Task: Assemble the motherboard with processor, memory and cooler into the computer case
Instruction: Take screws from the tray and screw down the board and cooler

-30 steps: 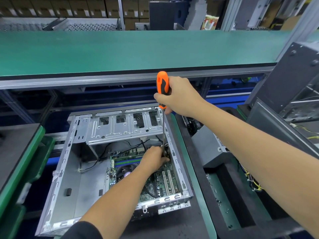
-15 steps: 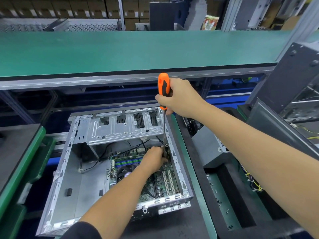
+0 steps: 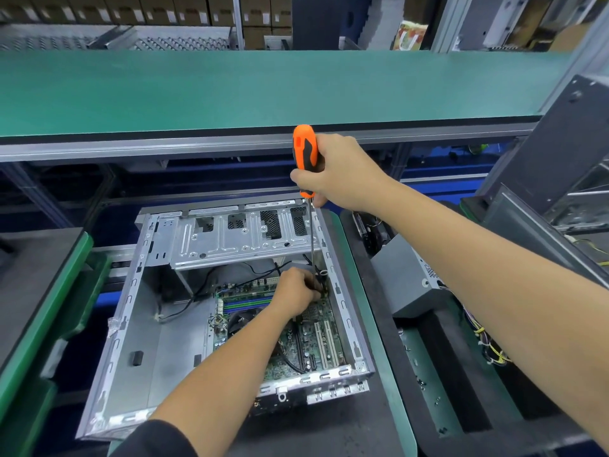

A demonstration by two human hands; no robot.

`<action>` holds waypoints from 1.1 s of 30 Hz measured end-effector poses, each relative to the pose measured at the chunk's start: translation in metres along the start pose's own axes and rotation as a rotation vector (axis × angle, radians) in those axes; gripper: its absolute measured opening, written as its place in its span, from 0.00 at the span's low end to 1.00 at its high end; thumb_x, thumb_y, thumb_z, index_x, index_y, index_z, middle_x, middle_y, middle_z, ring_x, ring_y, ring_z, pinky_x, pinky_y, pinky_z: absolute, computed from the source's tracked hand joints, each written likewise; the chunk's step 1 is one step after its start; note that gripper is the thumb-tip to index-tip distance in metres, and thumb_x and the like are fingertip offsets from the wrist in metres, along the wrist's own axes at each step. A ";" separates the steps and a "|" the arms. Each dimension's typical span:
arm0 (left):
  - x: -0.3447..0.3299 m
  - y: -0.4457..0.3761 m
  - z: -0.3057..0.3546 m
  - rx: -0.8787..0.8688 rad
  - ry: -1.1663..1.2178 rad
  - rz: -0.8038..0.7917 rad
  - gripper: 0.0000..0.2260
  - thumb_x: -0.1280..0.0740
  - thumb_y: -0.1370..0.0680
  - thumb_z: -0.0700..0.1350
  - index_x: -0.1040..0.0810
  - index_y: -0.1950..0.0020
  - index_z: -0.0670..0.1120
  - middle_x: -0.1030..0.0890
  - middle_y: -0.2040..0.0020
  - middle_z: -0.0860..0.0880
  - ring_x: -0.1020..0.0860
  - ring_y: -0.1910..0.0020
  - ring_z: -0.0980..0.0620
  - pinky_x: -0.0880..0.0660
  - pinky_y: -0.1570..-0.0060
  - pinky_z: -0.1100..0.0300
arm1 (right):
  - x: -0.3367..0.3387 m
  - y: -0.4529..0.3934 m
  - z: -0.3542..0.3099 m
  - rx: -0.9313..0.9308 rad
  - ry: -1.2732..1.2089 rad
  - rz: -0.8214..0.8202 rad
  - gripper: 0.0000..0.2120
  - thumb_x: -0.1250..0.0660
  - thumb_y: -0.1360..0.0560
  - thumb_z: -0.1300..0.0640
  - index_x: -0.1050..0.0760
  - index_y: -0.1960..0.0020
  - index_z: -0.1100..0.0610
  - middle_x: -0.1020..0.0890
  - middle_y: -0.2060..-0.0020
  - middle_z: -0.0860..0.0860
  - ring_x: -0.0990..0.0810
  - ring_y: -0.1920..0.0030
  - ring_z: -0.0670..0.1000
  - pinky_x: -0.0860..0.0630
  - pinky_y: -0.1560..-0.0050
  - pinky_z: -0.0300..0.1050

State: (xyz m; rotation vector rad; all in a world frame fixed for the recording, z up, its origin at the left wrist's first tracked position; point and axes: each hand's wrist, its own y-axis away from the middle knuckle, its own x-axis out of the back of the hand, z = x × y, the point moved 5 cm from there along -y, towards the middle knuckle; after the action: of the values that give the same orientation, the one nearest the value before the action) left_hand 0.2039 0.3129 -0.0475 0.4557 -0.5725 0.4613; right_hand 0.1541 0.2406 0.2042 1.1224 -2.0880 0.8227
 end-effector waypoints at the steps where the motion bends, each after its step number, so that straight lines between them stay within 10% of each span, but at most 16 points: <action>1: 0.000 0.000 0.000 0.006 -0.001 -0.002 0.04 0.25 0.30 0.37 0.18 0.59 0.45 0.20 0.61 0.50 0.23 0.62 0.53 0.29 0.62 0.63 | -0.001 -0.001 0.000 0.004 0.002 -0.005 0.10 0.33 0.25 0.55 0.33 0.59 0.57 0.21 0.69 0.51 0.18 0.74 0.45 0.23 0.66 0.42; 24: -0.028 -0.004 -0.005 0.039 -0.108 0.128 0.06 0.33 0.29 0.37 0.18 0.56 0.44 0.17 0.57 0.44 0.19 0.57 0.45 0.23 0.59 0.57 | -0.009 0.015 0.020 -0.011 0.018 -0.060 0.14 0.32 0.24 0.55 0.36 0.62 0.54 0.26 0.71 0.48 0.18 0.73 0.44 0.29 0.75 0.31; 33: -0.031 -0.005 -0.005 0.006 -0.100 0.112 0.05 0.38 0.29 0.37 0.24 0.56 0.43 0.19 0.59 0.44 0.22 0.59 0.45 0.27 0.63 0.57 | -0.007 0.018 0.026 -0.022 0.006 -0.043 0.12 0.33 0.24 0.55 0.34 0.60 0.57 0.20 0.67 0.58 0.18 0.72 0.44 0.22 0.64 0.46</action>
State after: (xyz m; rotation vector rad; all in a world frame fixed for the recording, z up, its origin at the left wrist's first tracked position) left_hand 0.1859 0.3028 -0.0713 0.4554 -0.6955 0.5497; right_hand 0.1354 0.2321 0.1790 1.1470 -2.0564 0.7797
